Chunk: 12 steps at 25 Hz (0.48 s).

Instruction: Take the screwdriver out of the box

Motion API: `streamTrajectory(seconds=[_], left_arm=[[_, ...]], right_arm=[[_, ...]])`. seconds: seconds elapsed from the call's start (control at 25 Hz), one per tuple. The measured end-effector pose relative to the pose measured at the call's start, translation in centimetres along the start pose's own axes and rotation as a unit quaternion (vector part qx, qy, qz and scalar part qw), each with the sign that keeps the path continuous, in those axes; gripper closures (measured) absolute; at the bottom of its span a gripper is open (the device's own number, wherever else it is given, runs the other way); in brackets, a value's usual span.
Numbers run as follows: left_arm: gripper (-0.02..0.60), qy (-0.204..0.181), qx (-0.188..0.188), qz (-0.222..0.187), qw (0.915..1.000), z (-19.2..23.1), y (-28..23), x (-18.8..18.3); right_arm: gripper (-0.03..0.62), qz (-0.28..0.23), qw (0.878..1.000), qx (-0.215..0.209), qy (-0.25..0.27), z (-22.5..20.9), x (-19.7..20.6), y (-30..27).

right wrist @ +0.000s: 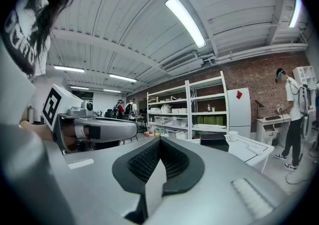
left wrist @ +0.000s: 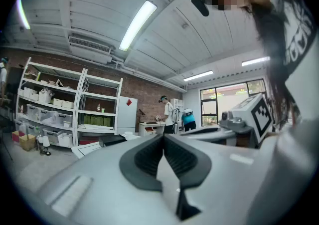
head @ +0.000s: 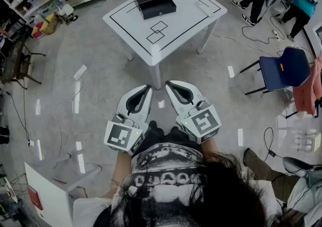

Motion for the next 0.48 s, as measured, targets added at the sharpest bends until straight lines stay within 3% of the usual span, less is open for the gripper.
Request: streamTrajectory(seconds=[0.48], left_arm=[[0.581, -0.001, -0.011, -0.004, 0.9999, -2.5, -0.6, -0.1]], right_arm=[[0.602, 0.001, 1.000, -0.008, -0.014, -1.5, 1.7, 2.0]])
Point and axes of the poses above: the fingertips, and each gripper's own axes: y backward along the fingers, z to its left, x out of its underside, the point moved 8 cm from there along y, backward along the fingers, and after that the axes turned 15 degrees about z, right-handed, at the moved point
